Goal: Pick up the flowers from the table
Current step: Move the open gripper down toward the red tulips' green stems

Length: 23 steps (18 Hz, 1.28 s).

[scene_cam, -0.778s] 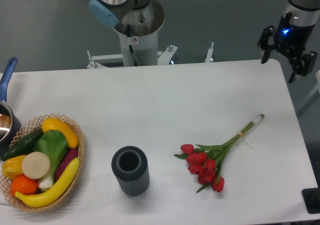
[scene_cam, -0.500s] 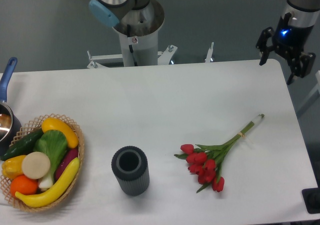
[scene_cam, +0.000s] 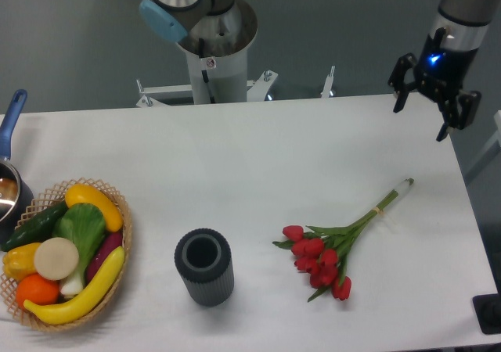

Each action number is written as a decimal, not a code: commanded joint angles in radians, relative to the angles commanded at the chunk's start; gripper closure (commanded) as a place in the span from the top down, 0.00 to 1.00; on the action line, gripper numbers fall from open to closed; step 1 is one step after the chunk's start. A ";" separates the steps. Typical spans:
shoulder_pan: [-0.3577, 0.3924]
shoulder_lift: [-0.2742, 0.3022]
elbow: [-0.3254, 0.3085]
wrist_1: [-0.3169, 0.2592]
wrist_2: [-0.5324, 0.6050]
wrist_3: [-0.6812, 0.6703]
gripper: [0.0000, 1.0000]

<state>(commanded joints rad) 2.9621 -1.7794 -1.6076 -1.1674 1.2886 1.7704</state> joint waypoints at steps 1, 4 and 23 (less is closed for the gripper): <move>-0.009 -0.006 -0.002 0.002 0.000 -0.012 1.00; -0.038 -0.046 -0.006 0.002 0.000 -0.041 1.00; -0.190 -0.322 -0.015 0.201 0.041 -0.203 1.00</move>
<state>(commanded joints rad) 2.7719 -2.1015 -1.6230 -0.9664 1.3300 1.5677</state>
